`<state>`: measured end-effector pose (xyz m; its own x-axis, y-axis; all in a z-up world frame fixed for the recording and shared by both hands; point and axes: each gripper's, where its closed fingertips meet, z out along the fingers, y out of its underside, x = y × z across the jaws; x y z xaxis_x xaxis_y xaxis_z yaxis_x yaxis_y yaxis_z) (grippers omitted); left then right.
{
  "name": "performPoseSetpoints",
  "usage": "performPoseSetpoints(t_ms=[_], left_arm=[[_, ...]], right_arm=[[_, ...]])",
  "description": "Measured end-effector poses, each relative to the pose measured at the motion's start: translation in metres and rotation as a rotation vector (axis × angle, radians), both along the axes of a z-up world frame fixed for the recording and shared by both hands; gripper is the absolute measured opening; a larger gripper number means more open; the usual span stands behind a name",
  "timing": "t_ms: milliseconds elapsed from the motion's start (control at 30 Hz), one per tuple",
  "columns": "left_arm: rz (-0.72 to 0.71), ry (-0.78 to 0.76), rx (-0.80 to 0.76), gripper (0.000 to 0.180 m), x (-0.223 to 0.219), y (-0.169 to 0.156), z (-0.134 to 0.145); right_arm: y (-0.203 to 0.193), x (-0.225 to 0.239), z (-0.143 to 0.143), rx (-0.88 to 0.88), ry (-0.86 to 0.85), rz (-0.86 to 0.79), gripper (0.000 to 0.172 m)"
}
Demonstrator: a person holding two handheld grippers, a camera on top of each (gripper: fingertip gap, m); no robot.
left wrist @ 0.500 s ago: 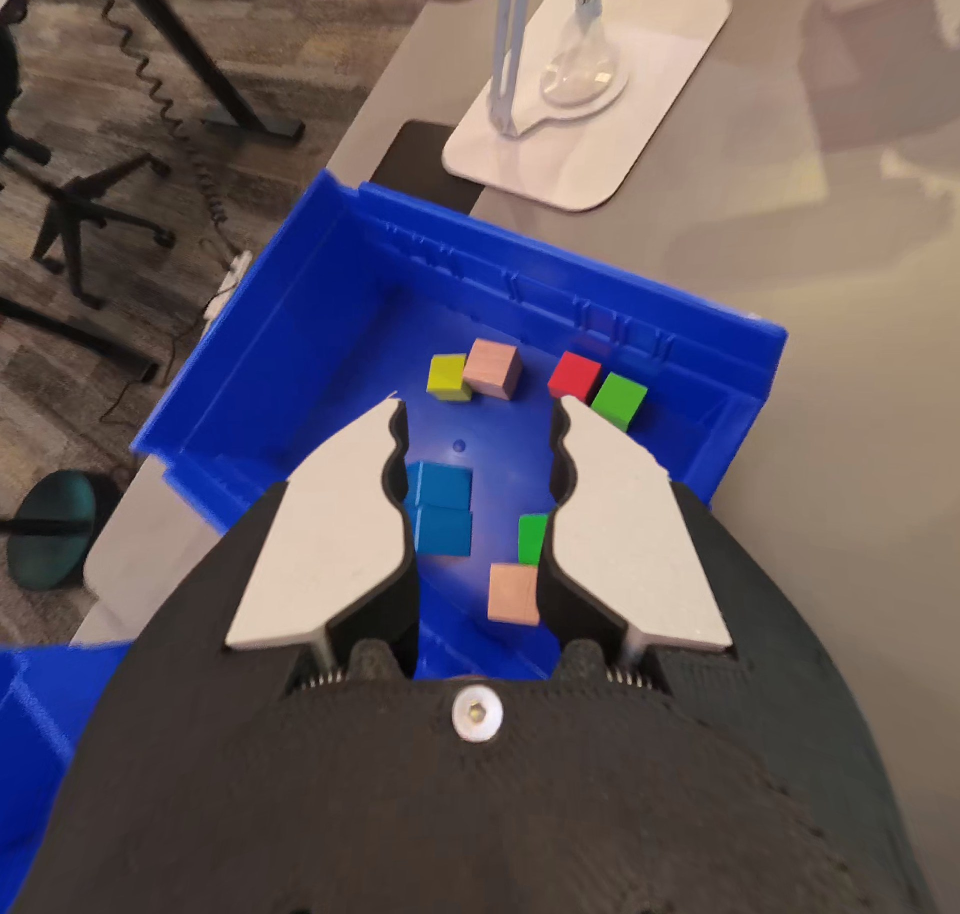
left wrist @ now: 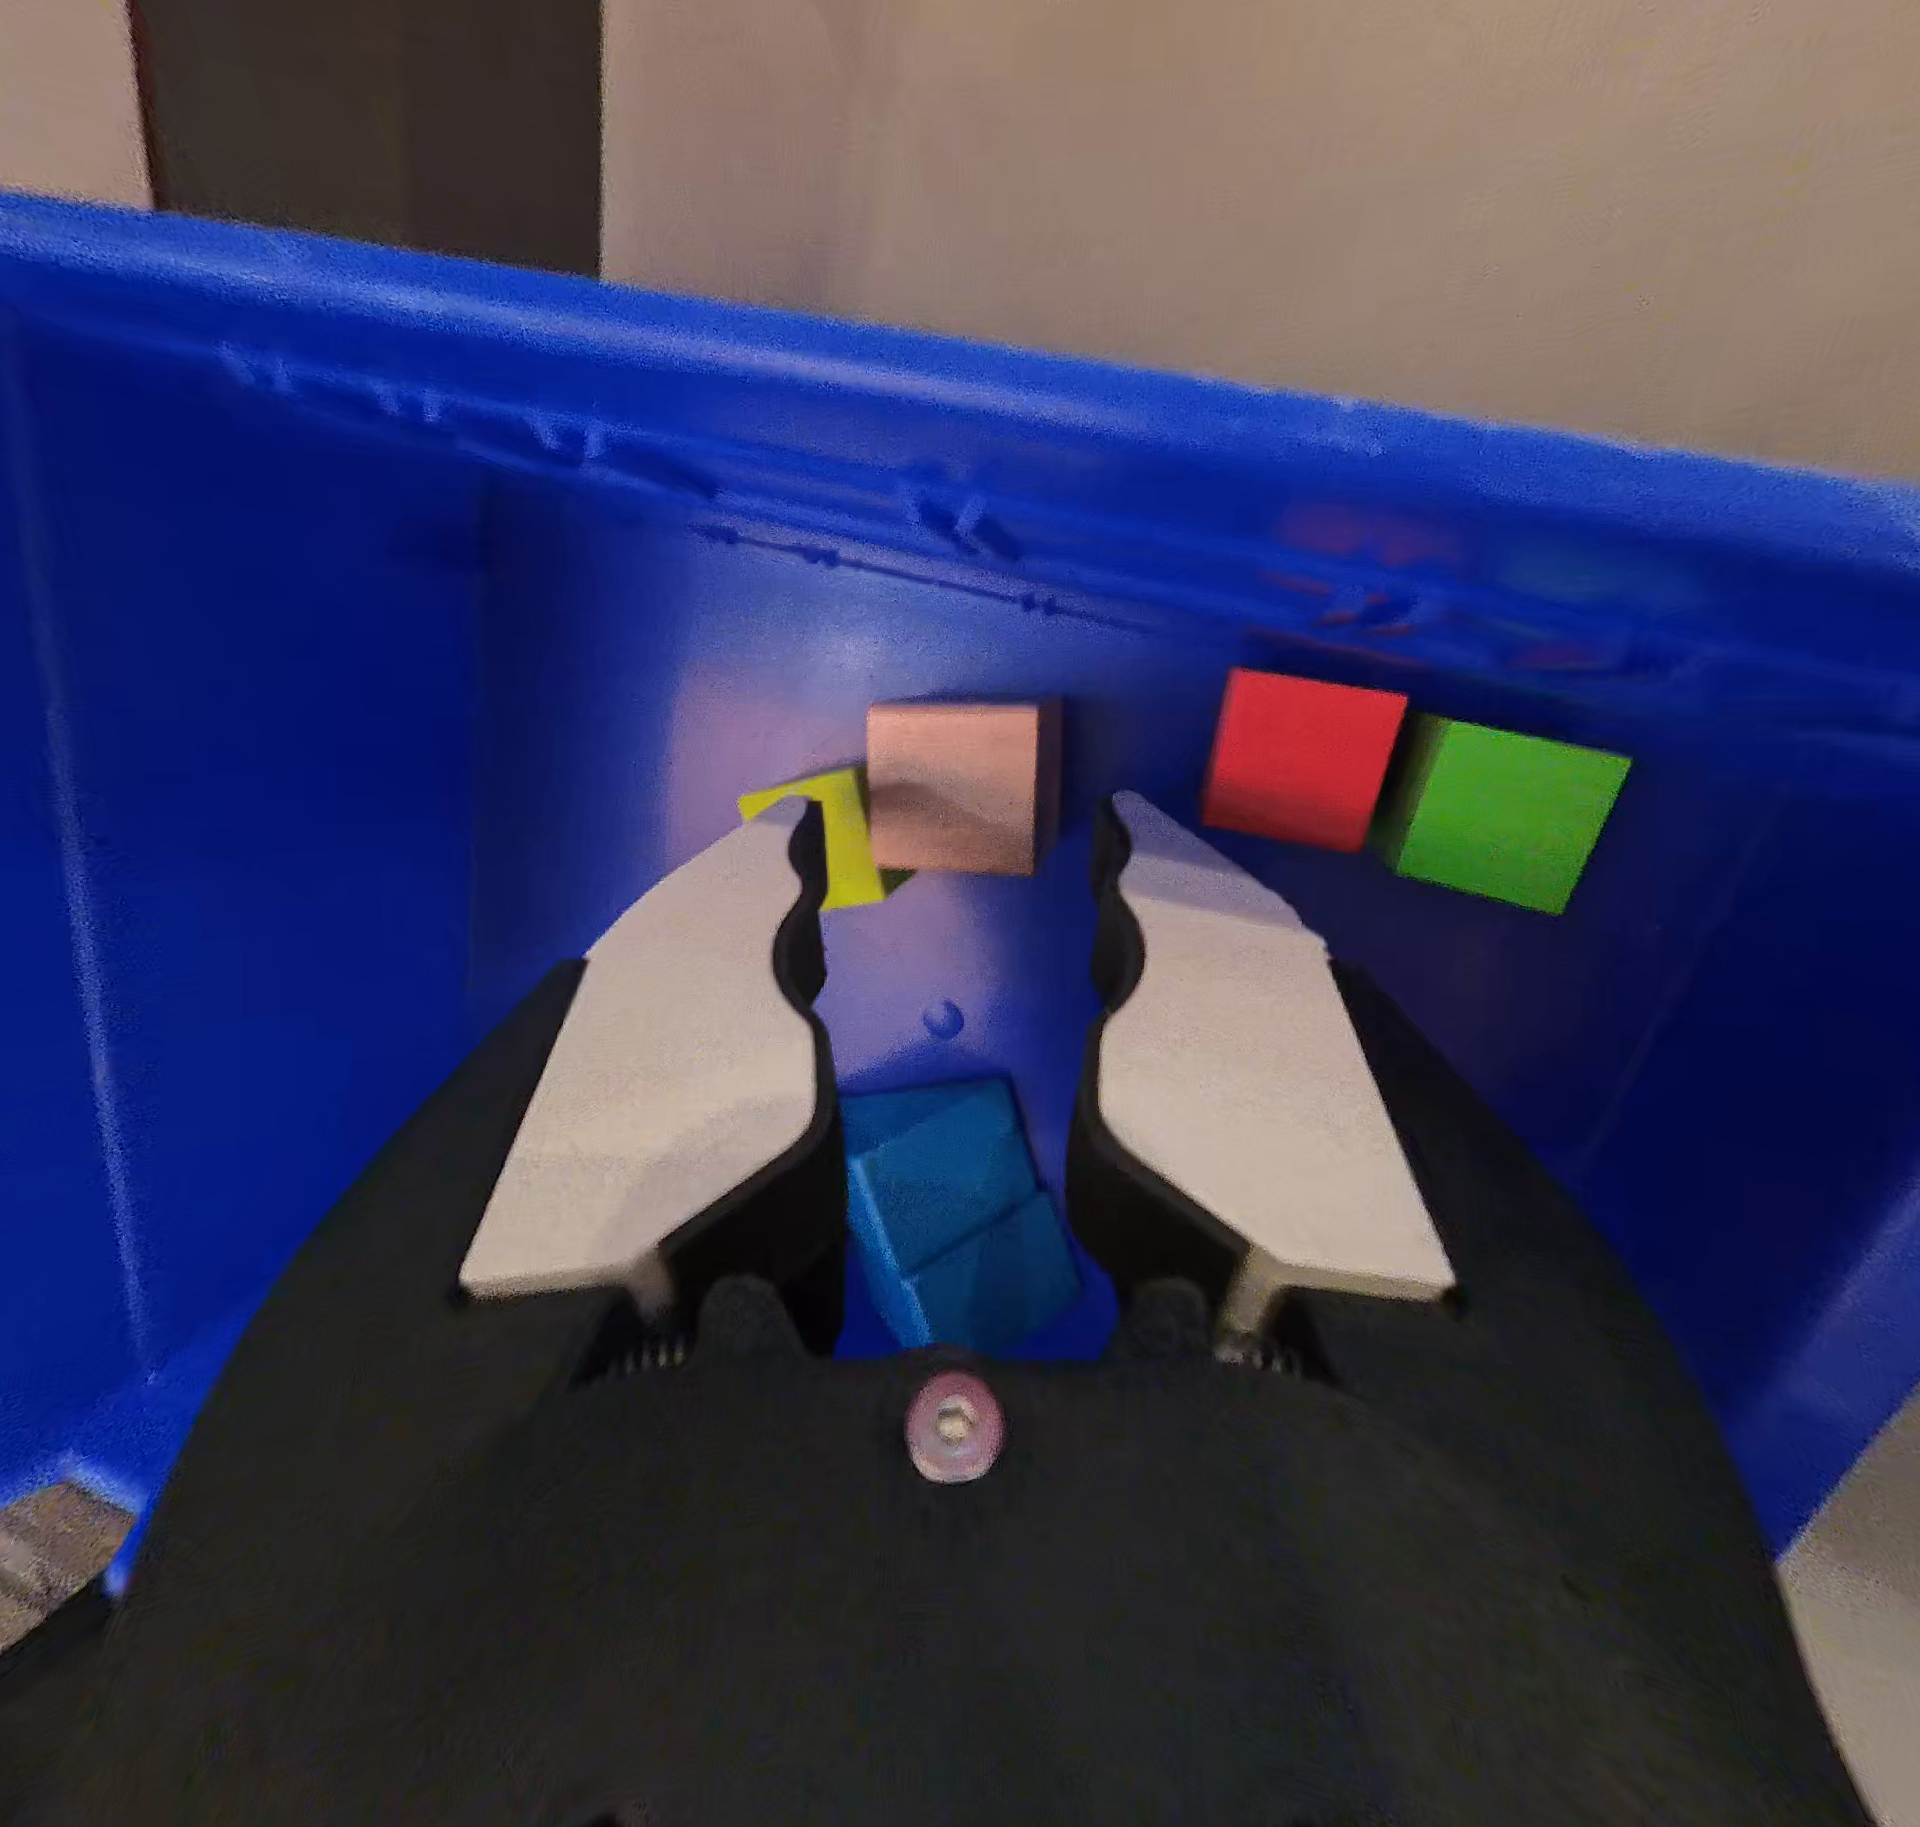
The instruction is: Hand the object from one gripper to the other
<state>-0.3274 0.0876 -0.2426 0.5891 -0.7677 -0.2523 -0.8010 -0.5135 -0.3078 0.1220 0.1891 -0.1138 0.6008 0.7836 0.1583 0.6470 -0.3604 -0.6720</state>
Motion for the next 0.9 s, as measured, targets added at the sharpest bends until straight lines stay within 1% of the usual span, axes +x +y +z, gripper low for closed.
performPoseSetpoints(t_ms=[67, 100, 167, 300, 367, 467, 567, 600, 667, 733, 800, 867, 900], left_arm=[[-0.007, -0.005, -0.021, 0.045, 0.004, 0.002, -0.007], [-0.013, -0.005, -0.003, 0.044, 0.005, 0.005, -0.007], [-0.01, -0.023, -0.009, 0.034, 0.009, 0.005, -0.006], [0.003, -0.022, -0.014, 0.034, 0.008, 0.002, -0.007], [0.014, -0.033, -0.032, 0.039, 0.009, -0.001, -0.009], [0.029, -0.04, -0.054, 0.034, 0.009, -0.002, -0.009], [0.052, -0.034, -0.01, 0.034, 0.004, 0.0, -0.007], [0.068, -0.053, 0.015, 0.034, 0.002, 0.002, -0.004], [0.087, -0.128, 0.076, 0.034, 0.003, 0.003, 0.007], [0.113, -0.181, 0.163, 0.034, 0.0, 0.004, 0.024], [0.108, -0.233, 0.265, 0.033, 0.003, 0.003, 0.046], [0.108, -0.238, 0.367, 0.033, 0.005, 0.0, 0.068], [0.097, -0.236, 0.419, 0.033, 0.008, -0.003, 0.08]], right_arm=[[-0.002, -0.001, -0.003, -0.004, 0.007, 0.009, 0.037], [-0.003, 0.0, -0.004, -0.003, 0.009, 0.01, 0.037], [-0.003, -0.001, -0.005, -0.009, 0.024, 0.016, 0.037], [-0.006, -0.004, -0.006, -0.007, 0.037, 0.032, 0.037], [-0.008, -0.007, -0.005, -0.007, 0.045, 0.042, 0.037], [-0.011, -0.013, -0.001, 0.002, 0.059, 0.059, 0.037], [-0.018, -0.023, 0.008, 0.023, 0.077, 0.084, 0.037], [-0.021, -0.028, 0.011, 0.03, 0.084, 0.099, 0.037], [-0.03, -0.042, 0.019, 0.047, 0.111, 0.146, 0.037], [-0.043, -0.062, 0.027, 0.034, 0.156, 0.206, 0.038], [-0.059, -0.088, 0.036, -0.001, 0.225, 0.278, 0.039], [-0.078, -0.119, 0.044, -0.059, 0.304, 0.358, 0.041], [-0.088, -0.137, 0.05, -0.112, 0.373, 0.398, 0.042]])
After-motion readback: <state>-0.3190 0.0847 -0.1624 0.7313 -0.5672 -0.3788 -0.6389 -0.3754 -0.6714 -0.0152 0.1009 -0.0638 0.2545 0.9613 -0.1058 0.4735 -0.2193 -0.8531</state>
